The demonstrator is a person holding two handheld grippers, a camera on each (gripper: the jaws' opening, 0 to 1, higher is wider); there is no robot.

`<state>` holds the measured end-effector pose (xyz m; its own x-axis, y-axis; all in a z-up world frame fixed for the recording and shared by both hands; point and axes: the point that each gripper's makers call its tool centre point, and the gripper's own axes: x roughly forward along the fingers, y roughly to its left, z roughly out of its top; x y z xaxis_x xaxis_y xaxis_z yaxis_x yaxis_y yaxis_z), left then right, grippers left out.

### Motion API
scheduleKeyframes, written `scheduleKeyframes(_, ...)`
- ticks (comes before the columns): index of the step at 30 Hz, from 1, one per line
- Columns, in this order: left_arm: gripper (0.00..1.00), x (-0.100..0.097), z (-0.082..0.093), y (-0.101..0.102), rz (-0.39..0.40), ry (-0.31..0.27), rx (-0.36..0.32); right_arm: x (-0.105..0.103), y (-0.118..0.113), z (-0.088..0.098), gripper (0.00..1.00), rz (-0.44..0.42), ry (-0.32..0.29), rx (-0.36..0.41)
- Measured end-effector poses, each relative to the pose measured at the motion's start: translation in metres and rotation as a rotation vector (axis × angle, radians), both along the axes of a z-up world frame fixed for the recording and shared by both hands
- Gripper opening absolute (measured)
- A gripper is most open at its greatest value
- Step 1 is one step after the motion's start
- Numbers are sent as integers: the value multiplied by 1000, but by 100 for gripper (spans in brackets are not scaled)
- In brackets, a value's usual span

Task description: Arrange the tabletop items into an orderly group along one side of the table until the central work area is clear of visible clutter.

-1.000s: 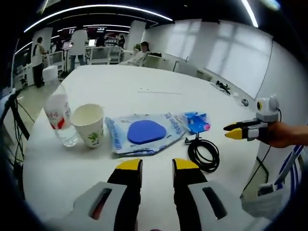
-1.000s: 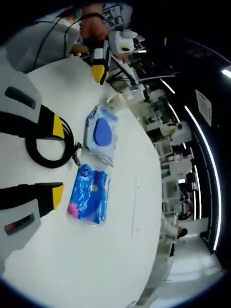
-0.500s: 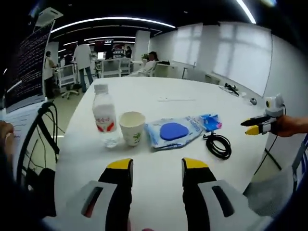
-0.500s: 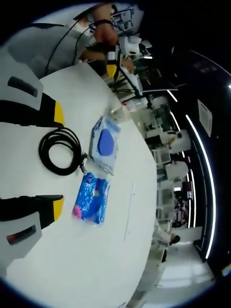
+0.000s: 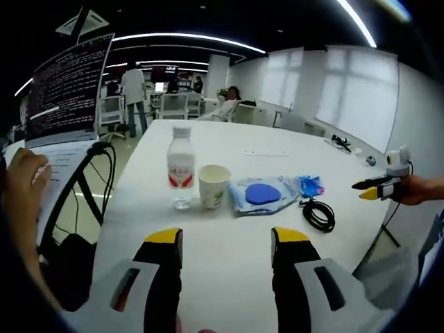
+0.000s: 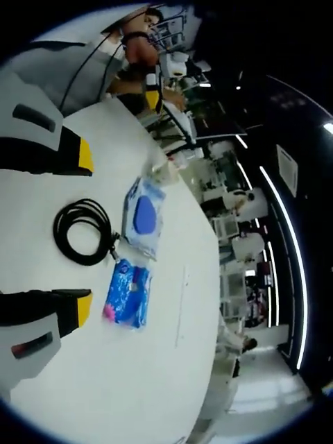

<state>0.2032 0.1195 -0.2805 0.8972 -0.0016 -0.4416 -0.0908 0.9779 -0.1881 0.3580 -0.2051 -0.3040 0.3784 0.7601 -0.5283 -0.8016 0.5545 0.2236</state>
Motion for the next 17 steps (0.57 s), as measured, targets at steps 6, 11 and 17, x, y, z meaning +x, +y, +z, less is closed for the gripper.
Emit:
scheduleKeyframes(6,54,-1,-1,0,6,-13,-10,-3,1,-2,67,7,13,7)
scheduleKeyframes(11,54,1,0,3,10,-15,-10,-2,0,-4,67,11,12,2)
scheduleKeyframes(17,54,2,0,9,18,-20,-10,2,0,-3,67,1,12,6)
